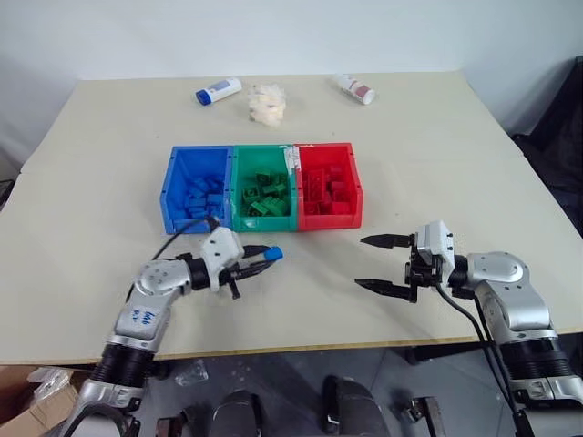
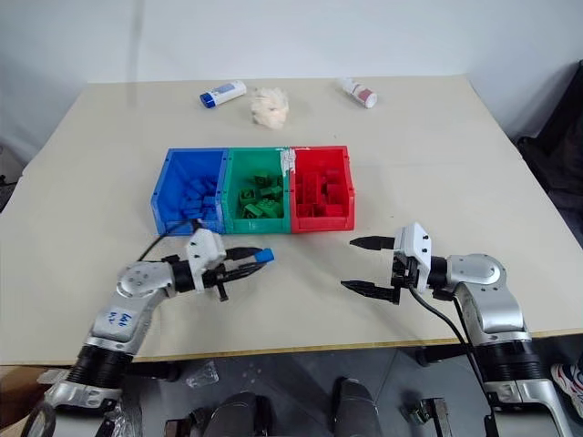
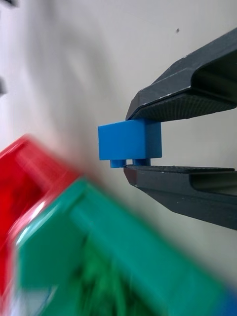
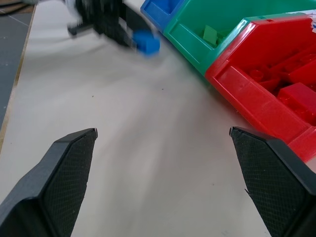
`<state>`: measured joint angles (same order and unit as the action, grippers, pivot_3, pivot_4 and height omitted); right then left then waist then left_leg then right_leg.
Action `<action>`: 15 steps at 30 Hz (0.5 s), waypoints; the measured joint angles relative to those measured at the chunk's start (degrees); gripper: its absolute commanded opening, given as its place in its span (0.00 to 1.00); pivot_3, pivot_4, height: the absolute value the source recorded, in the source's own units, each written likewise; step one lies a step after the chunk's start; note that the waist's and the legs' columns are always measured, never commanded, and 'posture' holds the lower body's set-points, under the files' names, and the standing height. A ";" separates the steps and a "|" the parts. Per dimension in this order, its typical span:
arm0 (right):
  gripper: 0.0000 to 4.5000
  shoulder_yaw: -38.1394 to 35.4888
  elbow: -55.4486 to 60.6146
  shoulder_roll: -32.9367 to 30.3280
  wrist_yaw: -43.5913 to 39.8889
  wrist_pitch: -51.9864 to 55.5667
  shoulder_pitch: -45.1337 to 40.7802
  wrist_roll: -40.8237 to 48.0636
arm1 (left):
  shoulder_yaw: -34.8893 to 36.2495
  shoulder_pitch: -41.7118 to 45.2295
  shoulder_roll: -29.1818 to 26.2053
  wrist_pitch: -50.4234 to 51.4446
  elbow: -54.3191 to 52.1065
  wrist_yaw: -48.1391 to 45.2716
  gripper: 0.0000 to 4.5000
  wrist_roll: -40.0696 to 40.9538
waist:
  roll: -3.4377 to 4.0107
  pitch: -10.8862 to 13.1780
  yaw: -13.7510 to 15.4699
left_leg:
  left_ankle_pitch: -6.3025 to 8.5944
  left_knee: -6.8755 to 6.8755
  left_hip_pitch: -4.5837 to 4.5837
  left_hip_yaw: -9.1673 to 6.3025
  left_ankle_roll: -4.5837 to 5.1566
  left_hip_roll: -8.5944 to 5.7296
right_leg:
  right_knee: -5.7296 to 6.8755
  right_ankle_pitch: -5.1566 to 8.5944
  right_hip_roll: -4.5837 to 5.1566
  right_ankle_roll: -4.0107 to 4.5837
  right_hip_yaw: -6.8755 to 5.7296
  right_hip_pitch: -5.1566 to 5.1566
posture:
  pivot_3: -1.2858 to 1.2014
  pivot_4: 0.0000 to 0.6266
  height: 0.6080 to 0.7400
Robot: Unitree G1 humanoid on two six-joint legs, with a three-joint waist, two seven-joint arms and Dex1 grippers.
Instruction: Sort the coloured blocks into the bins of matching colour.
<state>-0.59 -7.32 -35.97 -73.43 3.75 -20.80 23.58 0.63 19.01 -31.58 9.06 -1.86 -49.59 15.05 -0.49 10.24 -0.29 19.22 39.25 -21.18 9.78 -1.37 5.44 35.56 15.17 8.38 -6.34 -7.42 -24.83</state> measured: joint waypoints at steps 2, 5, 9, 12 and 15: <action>1.00 0.00 -0.11 0.04 0.02 0.03 -0.02 0.00 | 2.84 0.02 -2.13 2.52 -0.97 0.32 0.20 1.38 | 0.00 0.00 -0.03 | 0.00 -0.02 0.01 0.00 0.00 0.00 | -0.01 0.00 0.00 0.00 0.00 -0.01 | 0.52 0.24 1.00; 1.00 0.02 -0.80 0.09 0.00 0.03 -0.35 0.00 | 7.46 2.03 -4.80 6.52 -0.88 3.55 0.20 2.04 | -0.02 0.01 -0.01 | 0.00 -0.02 -0.01 0.00 0.00 0.00 | -0.02 0.00 0.00 0.00 -0.01 0.00 | 0.52 0.24 1.00; 1.00 0.27 -2.18 0.76 -0.14 -0.09 -2.34 -0.10 | 11.53 10.03 -5.59 6.41 5.70 9.64 0.20 0.53 | -0.02 0.01 0.23 | 0.00 -0.01 0.01 0.00 0.00 -0.03 | -0.05 -0.01 0.00 -0.02 -0.01 0.06 | 0.52 0.24 1.00; 1.00 0.29 -2.77 1.12 -0.34 -0.45 -3.73 -0.18 | 11.46 13.49 -5.43 4.85 11.86 12.40 0.42 -1.53 | -0.02 0.01 0.05 | 0.01 -0.06 -0.01 0.00 0.00 -0.03 | -0.06 -0.01 0.00 -0.03 -0.04 0.03 | 0.52 0.24 1.00; 1.00 0.31 -3.58 1.36 -0.48 -0.94 -3.86 -0.35 | 10.20 14.78 -4.58 4.04 16.68 13.30 0.63 -2.71 | -0.02 0.01 -0.01 | 0.02 -0.11 -0.03 0.03 -0.02 -0.04 | -0.10 -0.01 -0.02 -0.03 -0.06 -0.02 | 0.52 0.24 1.00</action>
<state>-0.28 -10.90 -34.62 -73.91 2.81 -24.65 23.23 10.83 33.79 -36.17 13.10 14.82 -36.29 12.34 -0.51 10.26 -0.30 19.25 39.14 -21.22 9.80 -1.39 5.40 35.46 15.15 8.36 -6.37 -7.48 -24.85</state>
